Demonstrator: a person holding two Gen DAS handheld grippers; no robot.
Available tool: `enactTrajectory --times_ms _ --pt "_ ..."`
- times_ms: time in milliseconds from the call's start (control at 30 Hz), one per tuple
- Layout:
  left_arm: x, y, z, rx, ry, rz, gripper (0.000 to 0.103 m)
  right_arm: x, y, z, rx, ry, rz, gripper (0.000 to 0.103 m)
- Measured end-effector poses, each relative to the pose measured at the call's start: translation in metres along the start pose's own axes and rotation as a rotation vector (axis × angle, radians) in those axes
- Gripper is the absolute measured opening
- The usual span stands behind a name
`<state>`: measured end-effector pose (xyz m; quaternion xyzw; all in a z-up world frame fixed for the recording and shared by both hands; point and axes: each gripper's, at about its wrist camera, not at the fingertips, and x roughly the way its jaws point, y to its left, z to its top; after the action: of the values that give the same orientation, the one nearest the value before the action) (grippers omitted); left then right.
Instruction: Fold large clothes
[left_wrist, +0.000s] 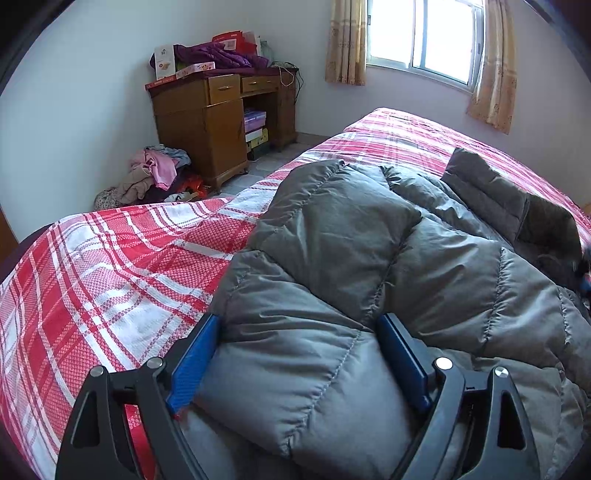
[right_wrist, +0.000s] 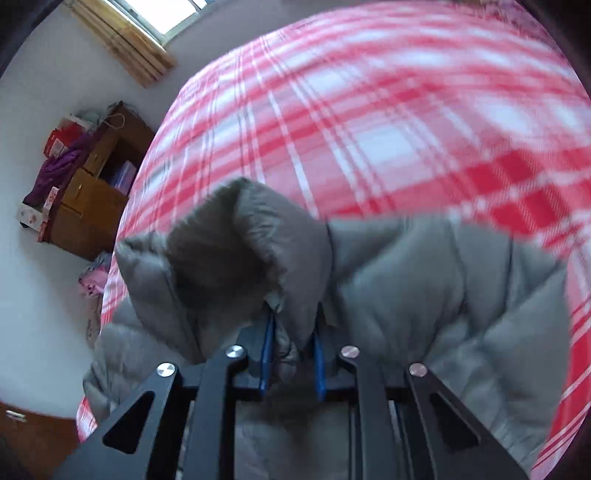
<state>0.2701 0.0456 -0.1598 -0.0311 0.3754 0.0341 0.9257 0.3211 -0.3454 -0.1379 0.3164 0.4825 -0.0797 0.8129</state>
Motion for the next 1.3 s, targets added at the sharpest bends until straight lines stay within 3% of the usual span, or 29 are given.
enactTrajectory --times_ms 100,167,233,300,500,600,700,833,1000,1067,1100,1133,1167,1300 --pt "-0.001 0.001 0.000 0.002 -0.001 -0.003 0.088 -0.002 -0.020 -0.031 -0.027 -0.031 0.000 0.012" --pt "-0.004 0.002 0.001 0.005 -0.006 -0.020 0.088 -0.004 -0.040 -0.040 -0.053 -0.108 0.078 0.007" --pt "-0.009 0.001 0.005 0.030 -0.001 -0.038 0.088 -0.005 -0.041 -0.049 -0.146 -0.184 0.091 0.007" --pt "-0.026 -0.003 0.020 0.065 -0.012 -0.062 0.088 -0.008 -0.035 -0.053 -0.172 -0.199 0.061 0.008" --pt "-0.067 -0.040 0.106 0.035 -0.142 -0.294 0.088 -0.009 -0.029 -0.057 -0.198 -0.222 0.037 0.009" --pt "-0.038 -0.089 0.152 0.080 -0.076 -0.343 0.088 -0.008 -0.029 -0.061 -0.194 -0.225 0.051 0.009" --pt "0.010 -0.135 0.173 0.136 0.049 -0.281 0.088 -0.007 -0.032 -0.058 -0.184 -0.227 0.070 0.010" --pt "0.068 -0.159 0.173 0.031 0.237 -0.270 0.088 -0.007 -0.036 -0.059 -0.173 -0.228 0.089 0.010" --pt "0.093 -0.163 0.160 -0.060 0.329 -0.278 0.088 -0.008 -0.038 -0.060 -0.161 -0.228 0.112 0.010" --pt "0.092 -0.164 0.155 -0.033 0.310 -0.264 0.066 -0.008 -0.039 -0.060 -0.156 -0.227 0.121 0.011" --pt "0.090 -0.164 0.151 -0.007 0.309 -0.269 0.026 -0.008 -0.039 -0.060 -0.154 -0.227 0.124 0.011" --pt "0.090 -0.165 0.150 0.020 0.333 -0.266 0.011 -0.008 -0.039 -0.060 -0.152 -0.227 0.127 0.011" --pt "0.089 -0.164 0.148 0.033 0.344 -0.262 0.011 -0.008 -0.039 -0.060 -0.150 -0.226 0.129 0.011" --pt "0.056 -0.144 0.130 0.145 0.263 -0.225 0.009 -0.008 -0.040 -0.059 -0.148 -0.225 0.133 0.011"
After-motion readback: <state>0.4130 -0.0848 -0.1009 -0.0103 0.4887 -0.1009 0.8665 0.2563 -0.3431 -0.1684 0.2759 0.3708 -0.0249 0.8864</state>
